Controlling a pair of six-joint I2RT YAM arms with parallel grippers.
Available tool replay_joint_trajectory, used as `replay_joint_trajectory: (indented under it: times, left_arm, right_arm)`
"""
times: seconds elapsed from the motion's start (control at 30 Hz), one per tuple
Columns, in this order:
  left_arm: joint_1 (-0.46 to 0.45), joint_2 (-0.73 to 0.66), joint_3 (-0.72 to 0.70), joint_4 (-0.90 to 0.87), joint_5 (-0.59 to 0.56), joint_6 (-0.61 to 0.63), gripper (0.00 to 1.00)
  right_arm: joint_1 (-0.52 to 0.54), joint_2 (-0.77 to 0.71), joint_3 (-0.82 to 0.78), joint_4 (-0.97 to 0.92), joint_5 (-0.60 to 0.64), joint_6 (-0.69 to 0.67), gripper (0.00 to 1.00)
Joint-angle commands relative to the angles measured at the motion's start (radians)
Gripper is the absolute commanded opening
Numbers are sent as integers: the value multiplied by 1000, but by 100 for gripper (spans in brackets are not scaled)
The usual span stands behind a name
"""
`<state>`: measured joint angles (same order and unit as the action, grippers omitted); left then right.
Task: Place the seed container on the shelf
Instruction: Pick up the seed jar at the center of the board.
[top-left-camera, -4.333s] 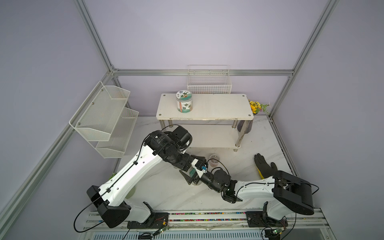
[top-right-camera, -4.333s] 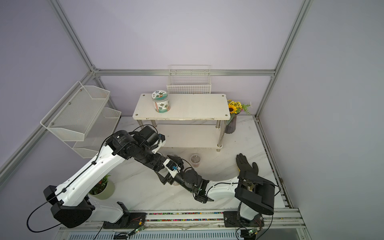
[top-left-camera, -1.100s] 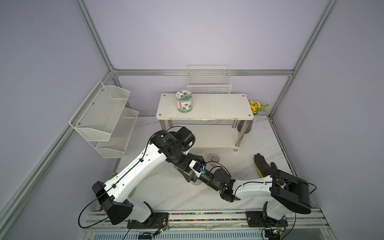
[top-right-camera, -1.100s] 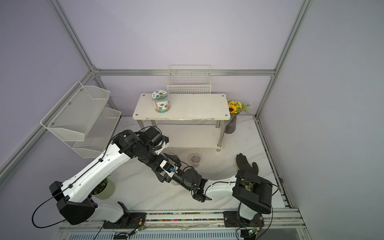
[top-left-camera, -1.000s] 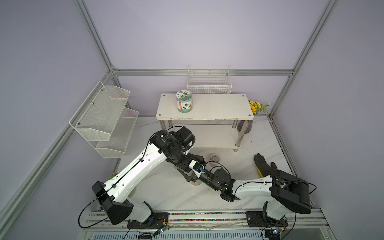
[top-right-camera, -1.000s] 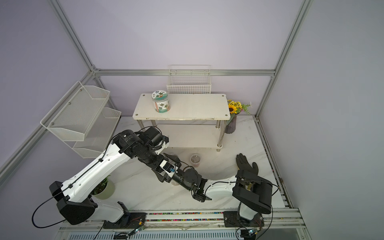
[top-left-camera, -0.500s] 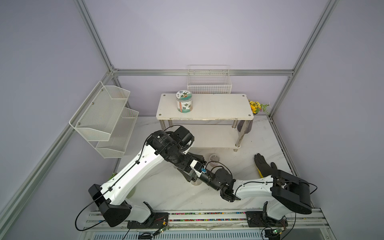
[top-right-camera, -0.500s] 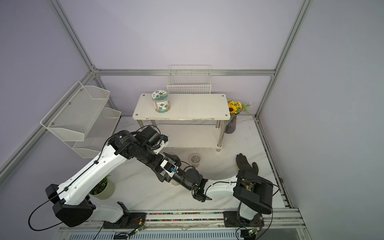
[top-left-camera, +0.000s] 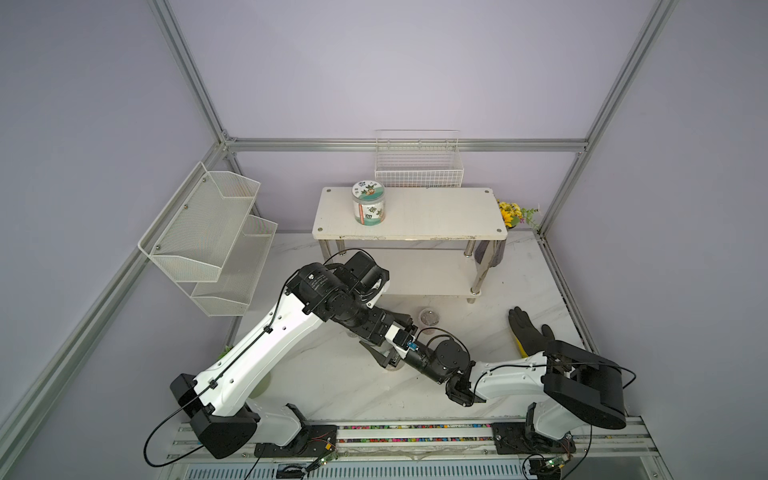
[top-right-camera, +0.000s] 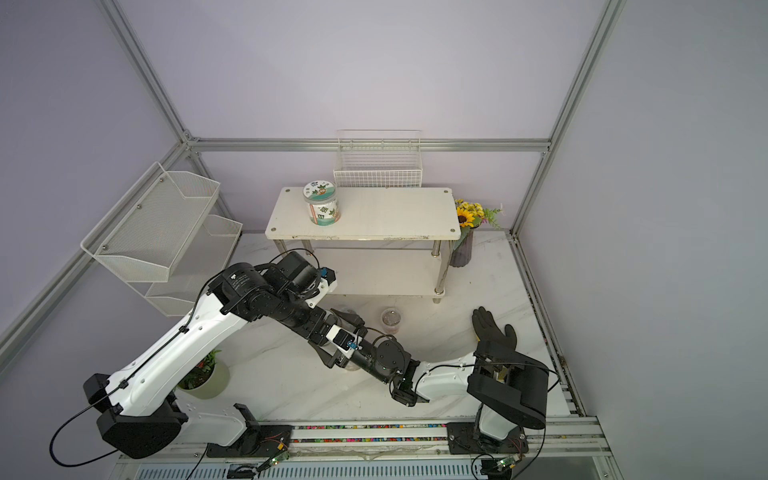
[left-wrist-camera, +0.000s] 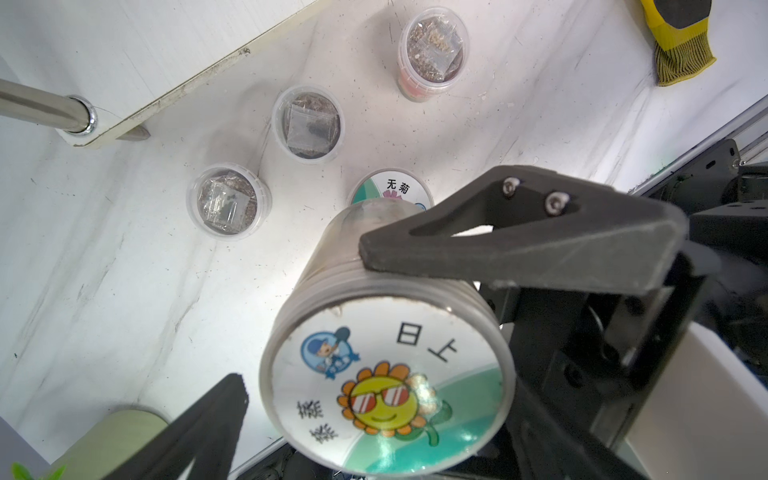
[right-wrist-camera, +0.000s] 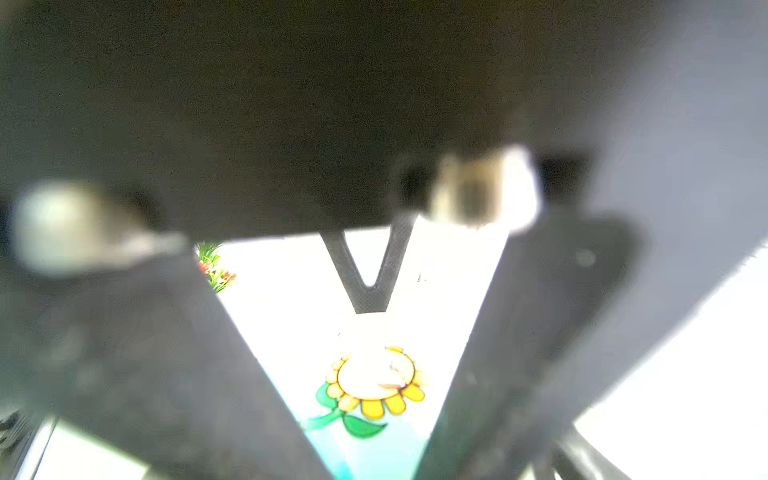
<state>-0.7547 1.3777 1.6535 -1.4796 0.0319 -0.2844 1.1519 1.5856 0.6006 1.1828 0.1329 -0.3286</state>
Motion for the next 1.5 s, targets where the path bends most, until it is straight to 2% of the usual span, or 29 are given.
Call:
replay_joint_trajectory:
  times: [0.0, 0.37, 0.7, 0.93, 1.2, 1.47]
  left_arm:
    - [-6, -35, 22, 30, 2, -3, 98]
    - [3, -51, 62, 2, -55, -7, 98]
    - [5, -67, 72, -3, -43, -4, 98]
    - [14, -78, 102, -40, -121, -14, 98]
    - [31, -120, 118, -28, -263, -47, 99]
    - [90, -220, 83, 76, -361, -46, 100]
  right_arm:
    - [-7, -25, -19, -18, 6, -21, 49]
    - [-7, -50, -34, -34, 23, -19, 49]
    - [-9, -70, -51, -36, 45, -13, 49]
    - [-12, -113, -62, -54, 47, 7, 49]
    - [-12, -241, -65, -152, 15, 71, 49]
    - [-12, -447, -12, -395, 20, 116, 48]
